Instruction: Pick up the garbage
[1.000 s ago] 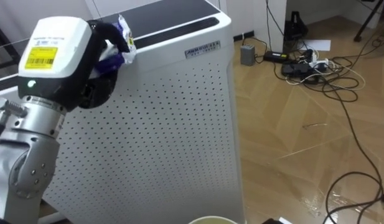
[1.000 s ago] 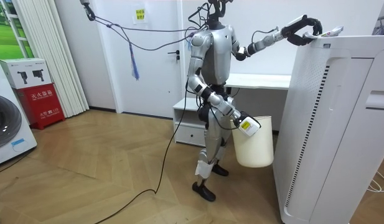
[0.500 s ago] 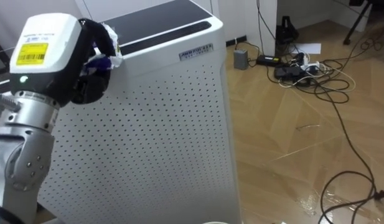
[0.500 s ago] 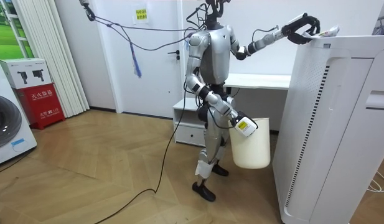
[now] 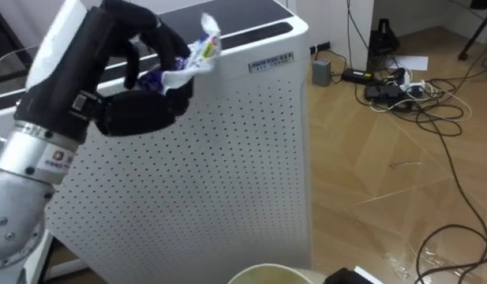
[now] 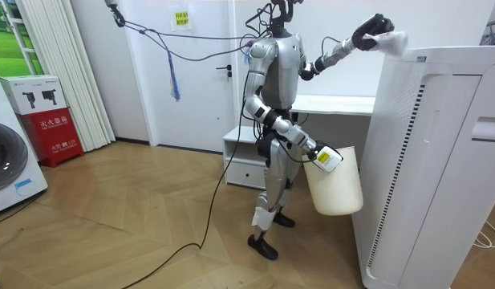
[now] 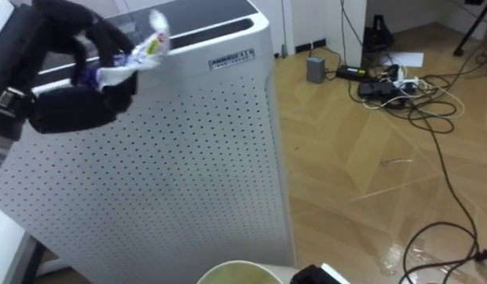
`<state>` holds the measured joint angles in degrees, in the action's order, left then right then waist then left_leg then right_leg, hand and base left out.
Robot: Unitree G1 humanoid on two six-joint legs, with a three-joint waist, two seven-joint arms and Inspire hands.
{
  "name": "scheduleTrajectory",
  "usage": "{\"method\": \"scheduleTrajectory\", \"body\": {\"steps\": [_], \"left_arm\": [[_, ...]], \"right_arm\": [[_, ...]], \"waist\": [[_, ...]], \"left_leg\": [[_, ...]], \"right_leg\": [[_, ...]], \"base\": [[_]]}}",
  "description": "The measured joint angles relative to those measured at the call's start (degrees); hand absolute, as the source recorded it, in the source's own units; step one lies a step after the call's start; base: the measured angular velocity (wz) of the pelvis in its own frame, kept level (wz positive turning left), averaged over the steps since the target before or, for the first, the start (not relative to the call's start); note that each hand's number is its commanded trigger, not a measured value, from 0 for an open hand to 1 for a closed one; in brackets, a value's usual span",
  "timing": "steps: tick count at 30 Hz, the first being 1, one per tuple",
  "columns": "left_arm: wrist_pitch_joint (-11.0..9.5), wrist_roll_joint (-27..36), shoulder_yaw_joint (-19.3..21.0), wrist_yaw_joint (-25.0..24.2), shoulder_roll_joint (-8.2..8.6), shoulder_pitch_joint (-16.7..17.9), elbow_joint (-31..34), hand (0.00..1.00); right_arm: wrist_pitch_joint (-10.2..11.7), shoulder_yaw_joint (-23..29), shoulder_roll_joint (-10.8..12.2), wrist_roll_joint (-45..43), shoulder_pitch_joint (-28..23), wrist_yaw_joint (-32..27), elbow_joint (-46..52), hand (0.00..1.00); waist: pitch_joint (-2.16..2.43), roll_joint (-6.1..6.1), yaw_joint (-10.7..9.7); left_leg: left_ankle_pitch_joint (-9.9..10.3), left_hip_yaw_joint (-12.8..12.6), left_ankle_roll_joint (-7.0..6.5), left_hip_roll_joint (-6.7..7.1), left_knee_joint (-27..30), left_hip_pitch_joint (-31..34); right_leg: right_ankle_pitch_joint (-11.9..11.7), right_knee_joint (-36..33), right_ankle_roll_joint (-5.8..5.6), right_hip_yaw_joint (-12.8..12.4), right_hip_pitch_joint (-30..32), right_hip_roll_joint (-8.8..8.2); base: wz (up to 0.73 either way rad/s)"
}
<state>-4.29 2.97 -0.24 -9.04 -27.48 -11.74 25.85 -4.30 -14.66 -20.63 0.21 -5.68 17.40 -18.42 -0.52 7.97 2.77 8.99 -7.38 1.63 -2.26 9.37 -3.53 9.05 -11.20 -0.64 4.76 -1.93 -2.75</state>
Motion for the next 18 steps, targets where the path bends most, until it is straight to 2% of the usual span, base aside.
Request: {"method": "scheduleTrajectory", "body": {"steps": [3,7,11,13,15,18], "left_arm": [[-0.1,3.4,-3.1,-3.1,0.0,0.0,0.0,1.0],[-0.1,7.8,-3.8,-6.8,0.02,0.0,0.0,1.0],[-0.1,14.8,-4.5,-13.0,0.35,0.6,0.0,1.0],[-0.1,16.4,-4.5,-15.1,0.96,1.1,0.0,1.0],[-0.2,17.8,-4.6,-16.9,2.49,2.0,0.0,1.0],[-0.4,17.8,-5.1,-18.0,3.42,3.4,0.0,1.0]], "right_arm": [[0.0,0.0,0.1,0.2,0.0,0.0,0.0,1.0],[0.0,0.0,0.6,0.3,-0.1,-0.8,-0.3,1.0],[0.0,-0.4,0.8,0.2,-0.1,-1.3,-0.3,1.0],[0.0,-0.4,0.8,0.2,-0.1,-1.4,-0.3,1.0],[0.1,-1.1,1.2,0.2,-0.1,-1.7,-0.3,1.0],[0.1,-2.1,1.2,0.2,-0.1,-1.8,-0.3,1.0]], "waist": [[-0.07,-0.43,0.5],[-0.24,-1.16,0.6],[-0.08,-1.91,0.8],[-0.01,-1.96,0.8],[0.06,-1.98,0.7],[0.07,-1.98,0.6]], "left_leg": [[0.0,0.0,0.0,-0.01,0.0,0.5],[0.0,-0.3,0.0,-0.03,0.0,0.8],[0.0,-0.3,0.0,-0.01,0.0,1.0],[0.0,-0.3,0.0,-0.01,0.0,0.9],[0.0,-0.3,0.0,-0.03,0.1,0.7],[0.0,-0.2,0.0,-0.05,0.1,0.5]], "right_leg": [[0.0,-0.2,0.01,0.0,0.6,-0.02],[0.0,-0.3,0.01,-0.1,1.0,-0.06],[0.0,-0.3,0.0,-0.1,1.2,-0.08],[0.0,-0.3,0.0,0.0,1.1,-0.08],[0.0,-0.4,0.0,0.0,0.8,-0.08],[0.0,-0.5,0.0,0.1,0.8,-0.11]], "base": [[-0.02],[0.0],[0.0],[0.0],[0.0],[0.0]]}}
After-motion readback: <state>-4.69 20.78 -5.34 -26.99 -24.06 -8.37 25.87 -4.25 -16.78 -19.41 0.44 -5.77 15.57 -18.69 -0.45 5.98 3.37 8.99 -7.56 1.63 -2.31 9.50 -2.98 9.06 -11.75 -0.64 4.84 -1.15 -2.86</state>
